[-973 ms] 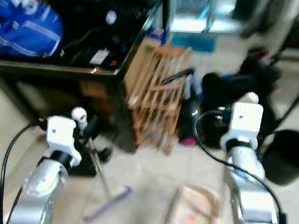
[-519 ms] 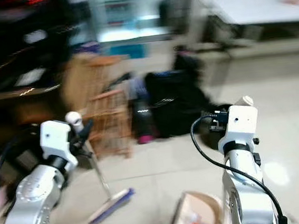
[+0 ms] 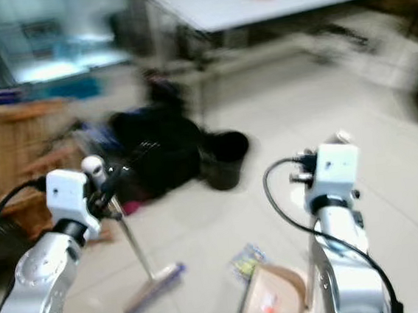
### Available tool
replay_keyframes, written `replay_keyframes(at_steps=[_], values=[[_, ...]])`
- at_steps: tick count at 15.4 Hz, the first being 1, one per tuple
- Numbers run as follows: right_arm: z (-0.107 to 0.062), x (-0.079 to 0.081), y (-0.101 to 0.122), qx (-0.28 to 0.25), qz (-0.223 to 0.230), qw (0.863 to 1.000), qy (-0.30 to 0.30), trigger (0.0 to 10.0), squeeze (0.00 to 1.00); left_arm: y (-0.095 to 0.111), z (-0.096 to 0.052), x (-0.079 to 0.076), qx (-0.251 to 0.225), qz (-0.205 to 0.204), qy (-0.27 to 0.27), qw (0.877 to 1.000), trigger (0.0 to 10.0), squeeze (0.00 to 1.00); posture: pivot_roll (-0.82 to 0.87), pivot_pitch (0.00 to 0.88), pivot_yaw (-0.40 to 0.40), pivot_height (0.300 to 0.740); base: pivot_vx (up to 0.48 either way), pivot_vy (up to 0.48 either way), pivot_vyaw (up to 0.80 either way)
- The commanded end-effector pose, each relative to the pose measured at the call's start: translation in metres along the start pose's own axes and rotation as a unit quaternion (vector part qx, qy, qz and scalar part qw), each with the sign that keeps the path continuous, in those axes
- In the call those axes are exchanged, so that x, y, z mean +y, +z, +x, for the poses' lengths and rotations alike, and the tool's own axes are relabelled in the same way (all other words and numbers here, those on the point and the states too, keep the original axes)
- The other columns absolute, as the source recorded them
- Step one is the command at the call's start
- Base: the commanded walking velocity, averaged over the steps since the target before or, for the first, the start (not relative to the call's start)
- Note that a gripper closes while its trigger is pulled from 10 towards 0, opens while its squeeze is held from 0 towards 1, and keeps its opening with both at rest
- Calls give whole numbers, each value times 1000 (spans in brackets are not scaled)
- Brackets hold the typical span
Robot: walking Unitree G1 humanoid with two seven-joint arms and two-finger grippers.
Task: Sweep floor
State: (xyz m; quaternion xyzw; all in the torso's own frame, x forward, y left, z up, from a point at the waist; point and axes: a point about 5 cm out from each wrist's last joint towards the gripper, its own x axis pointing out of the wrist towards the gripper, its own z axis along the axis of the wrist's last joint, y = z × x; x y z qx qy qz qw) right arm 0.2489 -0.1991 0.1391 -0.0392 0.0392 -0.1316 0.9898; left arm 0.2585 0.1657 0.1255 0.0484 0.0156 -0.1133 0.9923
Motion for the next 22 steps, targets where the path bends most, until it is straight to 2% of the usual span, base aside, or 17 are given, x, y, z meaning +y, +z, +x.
replay_keyframes(at_steps=[1, 6, 9, 16, 18, 19, 22], values=[[0, -2, 3, -2, -3, 1000, -5, 10000, 0, 9, 1, 0, -17, 5, 0, 1000, 10000, 0, -15, 7, 17, 740, 0, 0, -800], [-3, -2, 1, 11, 2, 1000, 1, 10000, 0, 9, -2, 5, -13, 3, 3, 1000, 10000, 0, -5, 8, 15, 740, 0, 61, -800], [-5, 3, -1, 16, 4, 1000, 10, 10000, 0, 9, -3, 9, -12, 8, 5, 1000, 10000, 0, 4, 2, 14, 740, 0, 420, -800], [-6, 4, -4, 22, 6, 1000, 14, 10000, 0, 9, -1, 10, -12, 13, -1, 1000, 10000, 0, 4, 0, 19, 740, 0, 469, -800], [-7, 4, -6, 27, 5, 1000, 11, 10000, 0, 9, -1, 10, -11, 17, -7, 1000, 10000, 0, 4, 0, 24, 740, 0, 472, -294], [-7, 3, -7, 30, -10, 999, 7, 10000, 0, 10, 0, 9, -13, 17, -10, 1000, 10000, 0, 4, 0, 33, 740, 0, 454, 0], [-6, 5, -3, 16, 1, 1000, 7, 10000, 0, 14, 1, 7, -22, 48, -22, 998, 10000, 0, 7, 5, 37, 740, 0, -320, 0]])
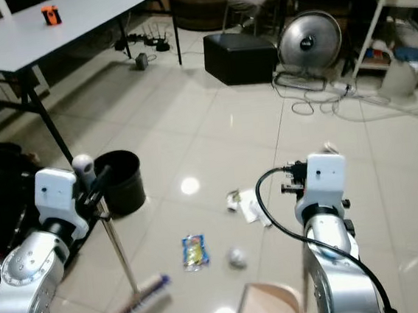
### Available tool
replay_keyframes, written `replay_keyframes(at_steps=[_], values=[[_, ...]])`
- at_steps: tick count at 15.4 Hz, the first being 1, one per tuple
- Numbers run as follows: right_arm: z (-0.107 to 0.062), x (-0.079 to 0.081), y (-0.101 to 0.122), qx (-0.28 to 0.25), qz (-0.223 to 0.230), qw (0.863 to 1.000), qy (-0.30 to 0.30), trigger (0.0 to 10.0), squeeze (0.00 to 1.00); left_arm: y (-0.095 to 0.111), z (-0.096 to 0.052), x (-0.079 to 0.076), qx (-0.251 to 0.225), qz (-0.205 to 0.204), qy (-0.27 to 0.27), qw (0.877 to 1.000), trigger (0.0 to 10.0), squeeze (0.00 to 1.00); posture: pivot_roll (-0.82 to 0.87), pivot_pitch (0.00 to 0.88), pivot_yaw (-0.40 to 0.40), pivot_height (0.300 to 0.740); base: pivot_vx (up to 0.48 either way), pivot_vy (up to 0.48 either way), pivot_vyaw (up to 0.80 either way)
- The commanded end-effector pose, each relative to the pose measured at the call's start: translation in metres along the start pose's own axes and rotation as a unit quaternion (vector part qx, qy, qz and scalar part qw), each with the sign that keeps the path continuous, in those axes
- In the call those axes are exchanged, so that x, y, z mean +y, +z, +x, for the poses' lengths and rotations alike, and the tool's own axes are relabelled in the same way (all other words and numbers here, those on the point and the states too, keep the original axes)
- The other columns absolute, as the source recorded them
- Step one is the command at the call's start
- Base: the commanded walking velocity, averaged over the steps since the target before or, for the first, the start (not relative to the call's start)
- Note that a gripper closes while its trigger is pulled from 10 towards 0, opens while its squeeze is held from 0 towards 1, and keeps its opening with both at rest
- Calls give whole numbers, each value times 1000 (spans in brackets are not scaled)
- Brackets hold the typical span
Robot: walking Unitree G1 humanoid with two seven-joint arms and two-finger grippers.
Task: Sweep floor
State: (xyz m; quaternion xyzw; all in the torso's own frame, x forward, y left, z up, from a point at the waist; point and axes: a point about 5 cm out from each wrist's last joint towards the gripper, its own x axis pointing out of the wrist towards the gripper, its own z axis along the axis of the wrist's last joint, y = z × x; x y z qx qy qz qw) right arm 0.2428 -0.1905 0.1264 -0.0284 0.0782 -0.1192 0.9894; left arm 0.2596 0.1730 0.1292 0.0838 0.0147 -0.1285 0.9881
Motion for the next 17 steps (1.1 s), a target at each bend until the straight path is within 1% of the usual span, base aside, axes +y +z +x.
replay_keyframes(at_steps=[1, 2, 3, 5, 6, 8, 9, 10, 11, 12, 14, 15, 16, 17], values=[[1, -2, 13, -32, 0, 999, -4, 10000, 0, 11, 2, 0, -23, 16, -3, 1000, 10000, 0, 9, 7, 37, 740, 0, -480, 0], [2, -1, 15, -38, 2, 999, 1, 10000, 0, 11, 2, 0, -24, 12, -3, 1000, 10000, 0, 12, 9, 37, 740, 0, -480, 0], [4, 0, 17, -43, 6, 999, 4, 10000, 0, 11, 2, 0, -23, -5, 2, 1000, 10000, 0, 12, 10, 39, 740, 0, 0, 0], [6, 1, 21, -51, 6, 999, 6, 10000, 0, 10, 2, 1, -20, -13, 1, 1000, 10000, 0, 13, 12, 41, 740, 0, 0, 0], [8, 1, 23, -56, 4, 998, 6, 10000, 0, 11, 2, 2, -21, -10, 2, 1000, 10000, 0, 16, 14, 43, 740, 0, 0, 0], [15, 2, 26, -70, -20, 997, 12, 10000, 0, 12, 3, 3, -24, -3, 3, 1000, 10000, 0, 15, 28, 53, 740, 0, 0, 0], [21, 2, 24, -77, -33, 996, 14, 10000, 0, 13, 3, 2, -26, -2, 2, 1000, 10000, 0, 14, 42, 61, 740, 0, 0, 0], [26, 4, 23, -86, -32, 996, 24, 10000, 0, 15, 4, 1, -28, -4, 0, 1000, 10000, 0, 11, 59, 73, 740, 0, 0, 0], [28, 5, 23, -86, -30, 995, 29, 10000, 0, 16, 4, 1, -28, -4, -1, 1000, 10000, 0, 11, 59, 73, 740, 0, 0, 0], [31, 6, 24, -100, -22, 994, 43, 10000, 0, 18, 5, 1, -33, -4, -3, 999, 10000, 0, 25, 81, 76, 740, 0, 0, 0], [39, 8, 22, -120, -18, 990, 65, 10000, 0, 25, 7, 3, -49, 1, 6, 999, 10000, 0, 72, 121, 77, 740, 0, 0, 0], [43, 10, 19, -124, -26, 989, 76, 10000, 0, 33, 7, 7, -59, -1, 20, 998, 10000, 0, 95, 142, 80, 740, 0, 0, 0], [48, 14, 15, -126, -32, 987, 94, 10000, 0, 45, 5, 14, -76, -3, 38, 996, 10000, 0, 134, 174, 80, 740, 0, 0, 0], [51, 17, 13, -126, -36, 986, 100, 10000, 0, 50, 3, 18, -86, 0, 47, 995, 10000, 0, 144, 180, 81, 740, 0, 0, 0]])
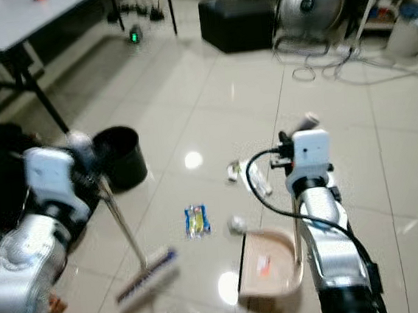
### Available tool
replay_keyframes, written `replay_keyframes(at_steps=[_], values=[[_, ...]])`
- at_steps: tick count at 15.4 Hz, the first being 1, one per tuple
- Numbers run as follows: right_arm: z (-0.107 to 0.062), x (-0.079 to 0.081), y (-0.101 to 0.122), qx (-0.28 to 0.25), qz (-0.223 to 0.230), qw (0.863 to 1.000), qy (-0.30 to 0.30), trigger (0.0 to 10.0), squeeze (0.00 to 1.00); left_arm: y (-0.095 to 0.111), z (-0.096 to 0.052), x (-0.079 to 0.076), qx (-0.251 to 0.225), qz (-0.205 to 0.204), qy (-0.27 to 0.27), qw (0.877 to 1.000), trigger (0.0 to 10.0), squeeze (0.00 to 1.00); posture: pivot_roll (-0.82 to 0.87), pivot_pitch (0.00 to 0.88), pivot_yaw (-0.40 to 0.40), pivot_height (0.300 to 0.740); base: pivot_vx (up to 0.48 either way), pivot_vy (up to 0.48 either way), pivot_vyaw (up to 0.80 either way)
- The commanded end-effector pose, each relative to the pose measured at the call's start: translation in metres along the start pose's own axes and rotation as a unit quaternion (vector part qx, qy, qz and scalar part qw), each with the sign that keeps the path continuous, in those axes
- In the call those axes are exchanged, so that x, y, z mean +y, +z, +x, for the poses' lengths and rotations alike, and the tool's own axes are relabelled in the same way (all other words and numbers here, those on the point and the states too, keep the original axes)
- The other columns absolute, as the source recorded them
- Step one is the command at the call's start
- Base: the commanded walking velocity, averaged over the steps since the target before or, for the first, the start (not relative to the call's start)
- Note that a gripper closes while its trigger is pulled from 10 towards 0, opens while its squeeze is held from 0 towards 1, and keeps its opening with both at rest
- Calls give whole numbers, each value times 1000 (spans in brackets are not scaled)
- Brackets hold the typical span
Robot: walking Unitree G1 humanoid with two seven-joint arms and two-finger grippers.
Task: Sweep floor
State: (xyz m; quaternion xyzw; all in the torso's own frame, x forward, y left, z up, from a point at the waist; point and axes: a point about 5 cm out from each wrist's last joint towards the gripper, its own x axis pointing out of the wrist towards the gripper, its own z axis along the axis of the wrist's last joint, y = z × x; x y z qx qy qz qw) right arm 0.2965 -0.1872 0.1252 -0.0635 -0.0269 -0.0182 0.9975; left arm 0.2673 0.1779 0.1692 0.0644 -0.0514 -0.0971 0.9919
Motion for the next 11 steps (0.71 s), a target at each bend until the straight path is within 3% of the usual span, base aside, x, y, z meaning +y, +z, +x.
replay_keyframes(at_steps=[1, 5, 10, 11], values=[[7, 7, 1, -18, -1, 1000, 19, 10000, 0, 23, -4, 17, -41, 22, 35, 998, 10000, 0, 195, 214, 105, 740, 0, 0, 0], [19, 19, -17, -21, 5, 999, 36, 10000, 0, 46, -22, 49, -57, 51, 99, 992, 10000, 0, 276, 273, 143, 740, 0, 0, 0], [19, 19, -20, -26, -4, 999, 36, 10000, 0, 50, -26, 53, -56, 54, 108, 991, 10000, 0, 289, 279, 152, 740, 0, 0, 0], [19, 21, -21, -51, -18, 998, 37, 10000, 0, 53, -35, 59, -50, 62, 113, 990, 10000, 0, 356, 308, 173, 740, 0, 0, 0]])
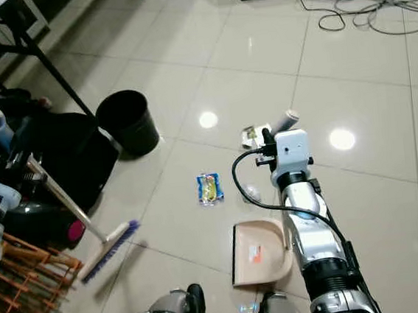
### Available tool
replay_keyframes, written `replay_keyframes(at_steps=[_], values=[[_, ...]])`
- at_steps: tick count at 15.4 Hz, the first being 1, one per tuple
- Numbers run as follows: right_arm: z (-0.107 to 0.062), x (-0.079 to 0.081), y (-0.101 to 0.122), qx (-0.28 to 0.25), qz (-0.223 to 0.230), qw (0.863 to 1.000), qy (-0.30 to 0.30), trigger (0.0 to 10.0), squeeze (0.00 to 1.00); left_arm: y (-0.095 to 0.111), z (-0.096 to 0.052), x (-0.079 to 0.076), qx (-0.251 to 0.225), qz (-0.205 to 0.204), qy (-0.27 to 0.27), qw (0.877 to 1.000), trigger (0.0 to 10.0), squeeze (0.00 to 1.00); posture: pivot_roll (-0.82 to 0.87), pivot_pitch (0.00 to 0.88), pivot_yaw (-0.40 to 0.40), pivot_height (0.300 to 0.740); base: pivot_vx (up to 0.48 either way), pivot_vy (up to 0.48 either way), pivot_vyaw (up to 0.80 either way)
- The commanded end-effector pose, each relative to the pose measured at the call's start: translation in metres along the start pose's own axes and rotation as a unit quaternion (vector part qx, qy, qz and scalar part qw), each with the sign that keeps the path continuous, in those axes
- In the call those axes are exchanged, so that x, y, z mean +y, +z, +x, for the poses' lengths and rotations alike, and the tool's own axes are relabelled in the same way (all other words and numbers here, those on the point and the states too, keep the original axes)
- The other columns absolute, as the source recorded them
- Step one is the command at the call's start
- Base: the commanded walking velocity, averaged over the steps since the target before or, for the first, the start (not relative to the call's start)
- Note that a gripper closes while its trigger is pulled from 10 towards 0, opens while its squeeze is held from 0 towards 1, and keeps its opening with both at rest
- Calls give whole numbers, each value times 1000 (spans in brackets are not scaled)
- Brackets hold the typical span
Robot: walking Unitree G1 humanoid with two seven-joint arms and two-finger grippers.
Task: Sweep floor
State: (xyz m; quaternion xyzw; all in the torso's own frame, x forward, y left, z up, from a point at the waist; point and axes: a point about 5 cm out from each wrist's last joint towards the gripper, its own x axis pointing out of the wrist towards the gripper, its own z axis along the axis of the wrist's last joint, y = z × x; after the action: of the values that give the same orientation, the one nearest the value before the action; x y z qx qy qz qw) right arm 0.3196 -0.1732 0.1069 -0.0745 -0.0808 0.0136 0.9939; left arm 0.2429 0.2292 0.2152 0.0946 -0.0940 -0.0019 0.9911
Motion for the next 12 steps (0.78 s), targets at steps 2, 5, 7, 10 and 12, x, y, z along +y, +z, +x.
replay_keyframes(at_steps=[2, 5, 7, 10, 12], values=[[-4, 7, -5, -24, -19, 999, 9, 10000, 0, 15, -12, 19, -8, 34, 24, 999, 10000, 0, 365, 301, 176, 740, 0, 0, 0], [-5, 5, 0, -68, -11, 998, -8, 10000, 0, 23, -10, 21, -17, 38, 20, 999, 10000, 0, 369, 294, 182, 740, 0, 0, 0], [-6, 7, 1, -88, -13, 996, -8, 10000, 0, 24, -8, 22, -18, 35, 21, 999, 10000, 0, 368, 285, 185, 740, 0, 0, 0], [-5, 6, 5, -113, -6, 993, -20, 10000, 0, 28, -3, 21, -26, 30, 18, 999, 10000, 0, 363, 276, 189, 740, 0, 0, 0], [-4, 4, 6, -120, 0, 992, -33, 10000, 0, 28, 1, 19, -27, 28, 14, 999, 10000, 0, 359, 269, 191, 740, 0, 0, 0]])
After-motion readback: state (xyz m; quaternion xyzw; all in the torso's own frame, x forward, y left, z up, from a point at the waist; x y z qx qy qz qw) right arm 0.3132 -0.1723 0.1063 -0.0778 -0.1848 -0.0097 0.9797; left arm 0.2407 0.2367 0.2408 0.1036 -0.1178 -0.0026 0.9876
